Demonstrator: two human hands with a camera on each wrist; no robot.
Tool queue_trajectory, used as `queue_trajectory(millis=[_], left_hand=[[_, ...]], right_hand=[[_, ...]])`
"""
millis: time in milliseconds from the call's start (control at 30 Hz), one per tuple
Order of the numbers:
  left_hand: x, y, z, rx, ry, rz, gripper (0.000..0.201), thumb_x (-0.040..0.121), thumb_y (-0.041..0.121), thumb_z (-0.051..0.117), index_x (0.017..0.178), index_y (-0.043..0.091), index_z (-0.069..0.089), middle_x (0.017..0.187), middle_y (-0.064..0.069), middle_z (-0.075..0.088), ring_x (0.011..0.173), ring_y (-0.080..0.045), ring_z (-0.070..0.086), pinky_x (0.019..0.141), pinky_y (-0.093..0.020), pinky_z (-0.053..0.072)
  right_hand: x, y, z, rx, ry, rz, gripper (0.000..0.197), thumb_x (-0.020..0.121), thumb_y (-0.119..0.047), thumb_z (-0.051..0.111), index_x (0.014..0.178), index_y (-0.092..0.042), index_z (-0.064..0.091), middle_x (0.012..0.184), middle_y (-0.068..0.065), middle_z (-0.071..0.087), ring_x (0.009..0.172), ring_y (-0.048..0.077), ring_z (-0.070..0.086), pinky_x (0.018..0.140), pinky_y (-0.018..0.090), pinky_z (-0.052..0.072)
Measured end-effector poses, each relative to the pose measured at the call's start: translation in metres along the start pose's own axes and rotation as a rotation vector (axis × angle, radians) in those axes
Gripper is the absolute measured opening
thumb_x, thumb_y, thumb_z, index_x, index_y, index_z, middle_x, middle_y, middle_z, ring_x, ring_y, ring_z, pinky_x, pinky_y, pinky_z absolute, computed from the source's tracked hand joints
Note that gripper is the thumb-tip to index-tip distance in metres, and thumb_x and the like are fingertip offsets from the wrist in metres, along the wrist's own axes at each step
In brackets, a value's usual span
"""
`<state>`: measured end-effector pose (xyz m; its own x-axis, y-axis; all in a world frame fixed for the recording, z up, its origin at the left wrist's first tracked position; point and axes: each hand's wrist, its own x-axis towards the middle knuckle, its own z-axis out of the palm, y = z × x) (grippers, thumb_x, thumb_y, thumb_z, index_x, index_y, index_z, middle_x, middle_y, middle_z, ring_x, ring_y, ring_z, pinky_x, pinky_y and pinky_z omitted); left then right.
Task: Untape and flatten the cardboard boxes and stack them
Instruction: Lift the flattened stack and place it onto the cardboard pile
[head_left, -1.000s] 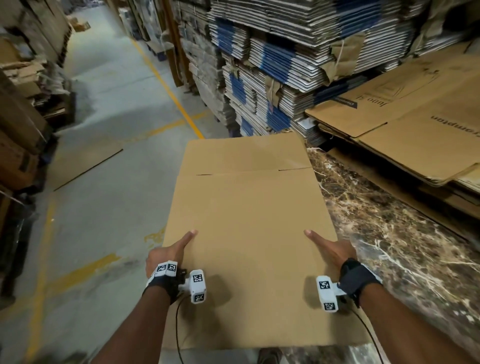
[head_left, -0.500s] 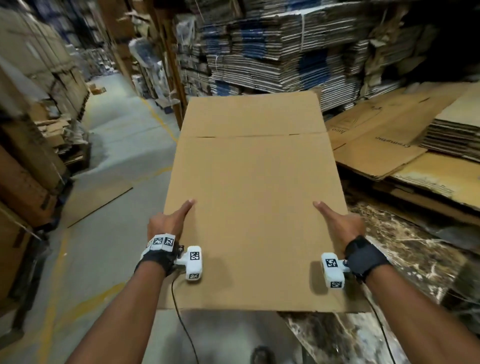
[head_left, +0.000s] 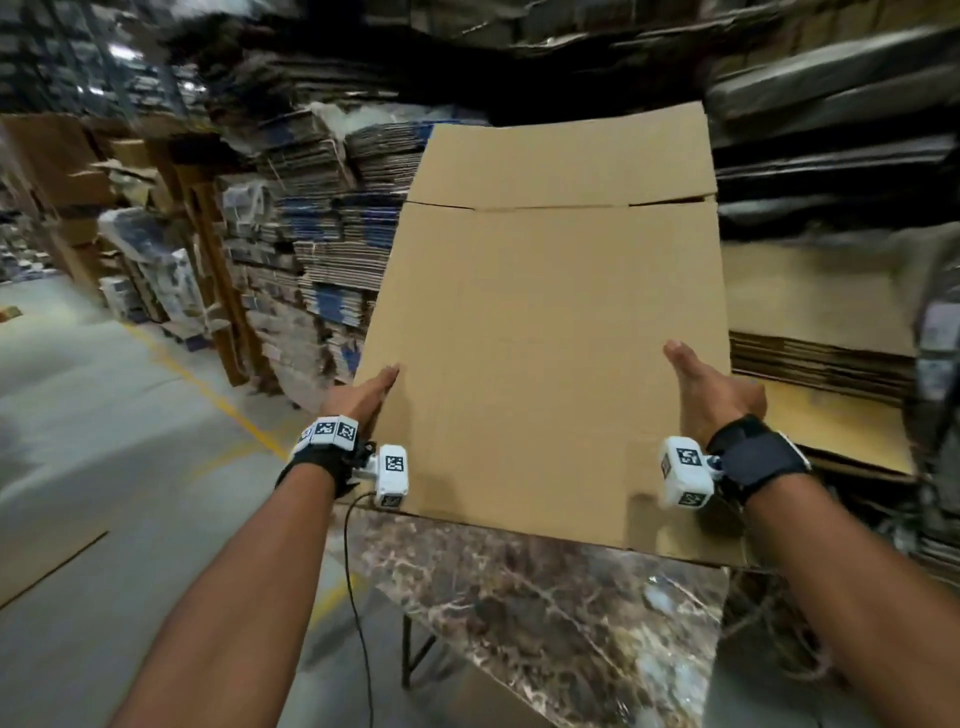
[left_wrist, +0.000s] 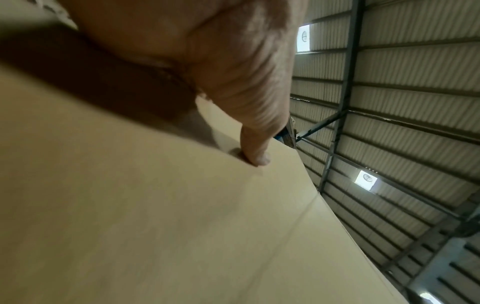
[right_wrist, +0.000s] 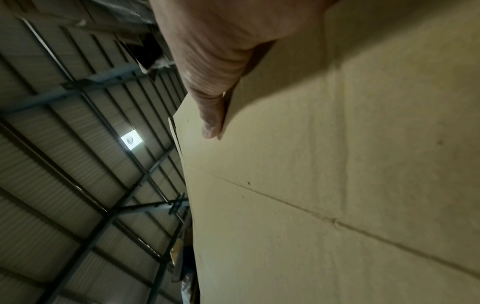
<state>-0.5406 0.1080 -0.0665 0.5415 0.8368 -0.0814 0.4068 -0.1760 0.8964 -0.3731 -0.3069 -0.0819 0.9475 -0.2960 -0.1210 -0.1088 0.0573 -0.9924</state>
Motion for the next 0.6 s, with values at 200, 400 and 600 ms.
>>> queue_trajectory(millis=[200, 400, 600], left_hand=[[-0.027, 0.048, 0.042, 0.032, 0.043, 0.148, 0.097, 0.054, 0.09, 0.069, 0.095, 0.002, 0.068, 0.097, -0.013, 0.068, 0.086, -0.033, 0.064, 0.079, -0.038, 0.054], [-0.031, 0.082, 0.074, -0.098, -0.003, 0.153, 0.106, 0.04, 0.095, 0.069, 0.094, 0.005, 0.068, 0.097, -0.014, 0.068, 0.08, -0.031, 0.063, 0.07, -0.038, 0.047], [-0.041, 0.116, 0.133, -0.258, -0.018, 0.133, 0.1, 0.023, 0.094, 0.078, 0.076, 0.01, 0.069, 0.091, -0.01, 0.073, 0.084, -0.033, 0.07, 0.079, -0.04, 0.059]], right_hand=[[0.026, -0.029, -0.052, 0.016, -0.027, -0.028, 0.08, 0.035, -0.073, 0.089, 0.08, -0.011, 0.069, 0.1, 0.005, 0.076, 0.084, 0.024, 0.071, 0.082, 0.035, 0.058], [0.033, -0.059, -0.11, 0.067, -0.355, -0.045, 0.088, 0.051, -0.056, 0.096, 0.122, -0.012, 0.069, 0.13, 0.005, 0.067, 0.098, 0.018, 0.068, 0.064, 0.03, 0.056], [0.034, 0.002, -0.144, -0.048, -0.17, 0.009, 0.073, 0.086, -0.061, 0.069, 0.141, -0.014, 0.057, 0.149, 0.01, 0.05, 0.141, 0.034, 0.041, 0.117, 0.051, 0.031]])
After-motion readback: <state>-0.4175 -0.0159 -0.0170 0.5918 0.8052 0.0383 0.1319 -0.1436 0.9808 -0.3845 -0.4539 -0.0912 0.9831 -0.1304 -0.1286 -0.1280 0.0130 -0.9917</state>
